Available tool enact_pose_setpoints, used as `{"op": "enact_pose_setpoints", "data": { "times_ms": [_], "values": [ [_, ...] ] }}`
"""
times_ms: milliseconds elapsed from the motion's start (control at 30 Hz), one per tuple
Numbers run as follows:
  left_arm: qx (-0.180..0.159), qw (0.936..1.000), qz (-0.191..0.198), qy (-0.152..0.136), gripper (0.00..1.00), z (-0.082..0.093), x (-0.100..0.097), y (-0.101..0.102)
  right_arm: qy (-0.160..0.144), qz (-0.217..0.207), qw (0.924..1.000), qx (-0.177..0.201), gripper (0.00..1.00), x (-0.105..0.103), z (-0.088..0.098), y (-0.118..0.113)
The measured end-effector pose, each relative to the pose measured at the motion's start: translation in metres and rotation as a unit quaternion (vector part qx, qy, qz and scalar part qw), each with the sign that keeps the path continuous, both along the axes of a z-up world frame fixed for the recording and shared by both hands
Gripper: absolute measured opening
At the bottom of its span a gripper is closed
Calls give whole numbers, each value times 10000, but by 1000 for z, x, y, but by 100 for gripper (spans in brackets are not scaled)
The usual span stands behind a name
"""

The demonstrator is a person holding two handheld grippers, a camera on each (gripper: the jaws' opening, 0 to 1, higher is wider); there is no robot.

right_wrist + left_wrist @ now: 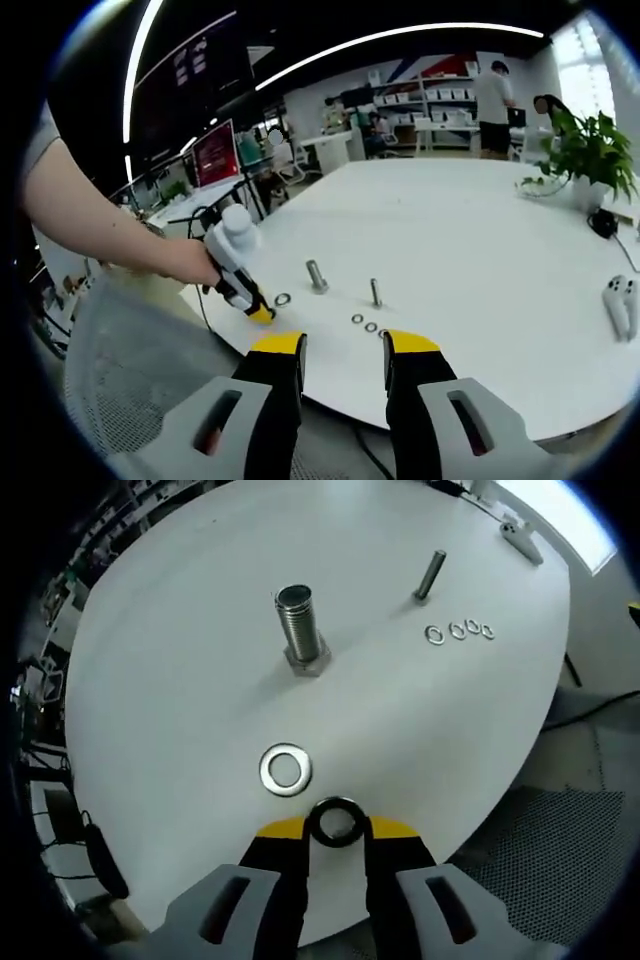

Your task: Place the washer onto the threaded stud by aligning its center hole with the stud, sliding it down to the base, and recovering from edge contact or off-axis alignment until the washer reaches the visible bottom stop.

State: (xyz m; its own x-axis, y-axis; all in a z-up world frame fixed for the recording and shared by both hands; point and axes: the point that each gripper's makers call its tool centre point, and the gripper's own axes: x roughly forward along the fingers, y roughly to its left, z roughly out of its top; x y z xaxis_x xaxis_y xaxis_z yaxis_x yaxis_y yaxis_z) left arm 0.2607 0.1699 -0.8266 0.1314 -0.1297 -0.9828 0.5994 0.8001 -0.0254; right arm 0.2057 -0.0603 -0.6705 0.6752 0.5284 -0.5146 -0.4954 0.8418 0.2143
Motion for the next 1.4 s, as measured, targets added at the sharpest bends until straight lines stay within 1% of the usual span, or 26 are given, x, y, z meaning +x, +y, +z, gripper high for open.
{"op": "enact_pose_setpoints", "data": {
  "times_ms": [67, 200, 400, 500, 600, 733, 800, 1100, 1400],
  "values": [
    [21, 9999, -139, -75, 18, 5, 3, -1, 4, 16, 10000, -13, 33, 0, 0, 0],
    [-71, 9995, -189, -243, 18, 19, 11, -5, 10, 12, 10000, -4, 33, 0, 0, 0],
    [-150, 9982, -348, -458, 18, 37, 29, -12, 17, 40, 10000, -16, 33, 0, -1, 1],
    [-201, 9977, -339, -560, 18, 46, 43, -15, 17, 50, 10000, -34, 33, -1, -1, 1],
    [-256, 9967, -375, -667, 18, 55, 56, -21, 19, 46, 10000, -36, 33, -1, -1, 1],
    [-294, 9958, -438, -744, 18, 61, 67, -29, 20, 40, 10000, -36, 33, -1, -1, 1],
    [-304, 9953, -502, -769, 18, 67, 72, -37, 21, 39, 10000, -44, 33, 0, -1, 1],
    [-305, 9945, -614, -795, 18, 68, 80, -52, 16, -3, 10000, -38, 33, 1, -2, -1],
    [-248, 9945, -708, -733, 18, 62, 87, -54, 23, -35, 10000, -52, 33, 1, -2, -2]
  ]
}}
